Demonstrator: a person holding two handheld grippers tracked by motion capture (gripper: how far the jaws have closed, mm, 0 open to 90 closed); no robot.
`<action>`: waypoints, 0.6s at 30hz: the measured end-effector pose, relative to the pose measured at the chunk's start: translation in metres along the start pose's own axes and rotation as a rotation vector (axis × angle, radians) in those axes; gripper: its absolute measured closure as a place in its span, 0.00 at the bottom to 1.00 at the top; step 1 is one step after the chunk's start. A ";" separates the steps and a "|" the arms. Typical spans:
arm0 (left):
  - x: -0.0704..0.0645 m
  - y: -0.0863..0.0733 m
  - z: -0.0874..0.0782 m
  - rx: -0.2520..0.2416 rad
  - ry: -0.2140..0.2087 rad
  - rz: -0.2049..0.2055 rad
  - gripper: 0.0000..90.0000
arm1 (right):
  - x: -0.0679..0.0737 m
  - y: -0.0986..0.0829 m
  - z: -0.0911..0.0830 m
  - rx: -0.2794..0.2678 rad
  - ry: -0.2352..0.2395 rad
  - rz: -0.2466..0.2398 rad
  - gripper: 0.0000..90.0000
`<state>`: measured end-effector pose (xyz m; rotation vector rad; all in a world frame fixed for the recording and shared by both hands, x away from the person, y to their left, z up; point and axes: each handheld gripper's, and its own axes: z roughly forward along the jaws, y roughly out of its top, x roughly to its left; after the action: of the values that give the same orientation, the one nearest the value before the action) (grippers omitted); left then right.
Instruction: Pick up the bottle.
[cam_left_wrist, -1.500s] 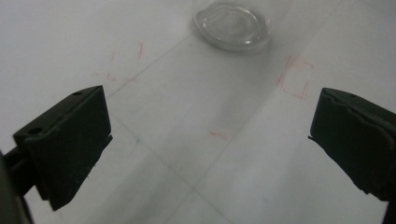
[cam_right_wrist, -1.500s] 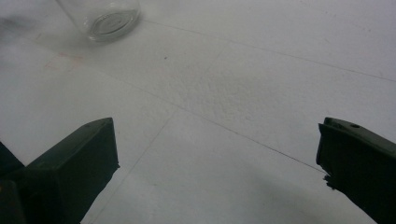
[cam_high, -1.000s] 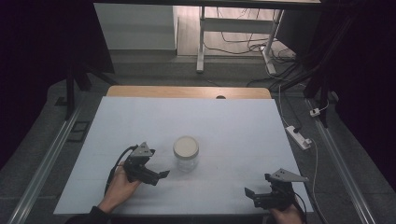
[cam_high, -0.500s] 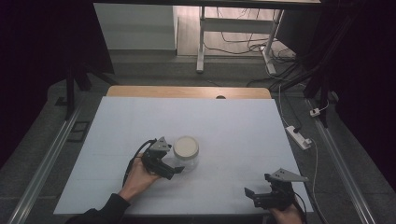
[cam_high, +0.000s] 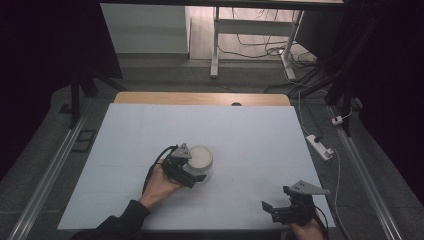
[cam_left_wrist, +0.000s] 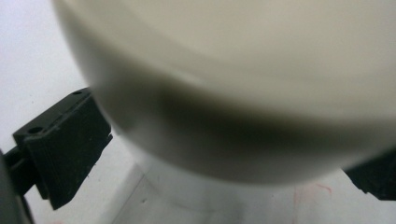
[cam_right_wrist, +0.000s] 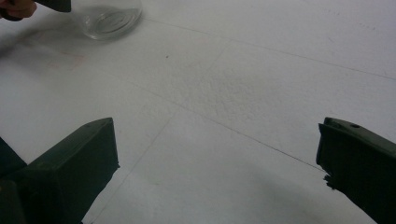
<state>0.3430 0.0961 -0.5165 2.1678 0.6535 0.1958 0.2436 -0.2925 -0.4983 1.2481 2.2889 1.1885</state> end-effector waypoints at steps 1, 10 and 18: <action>0.000 0.000 0.000 -0.002 -0.003 0.002 0.00 | 0.000 0.000 0.000 0.000 0.000 0.000 0.00; -0.003 0.002 0.001 -0.022 0.009 0.029 0.07 | 0.000 0.000 0.000 0.000 -0.001 -0.004 0.00; -0.006 0.002 0.001 -0.017 0.031 0.024 0.08 | 0.000 0.000 0.000 0.001 -0.002 -0.007 0.00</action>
<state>0.3391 0.0910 -0.5149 2.1614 0.6415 0.2478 0.2436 -0.2921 -0.4984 1.2405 2.2908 1.1834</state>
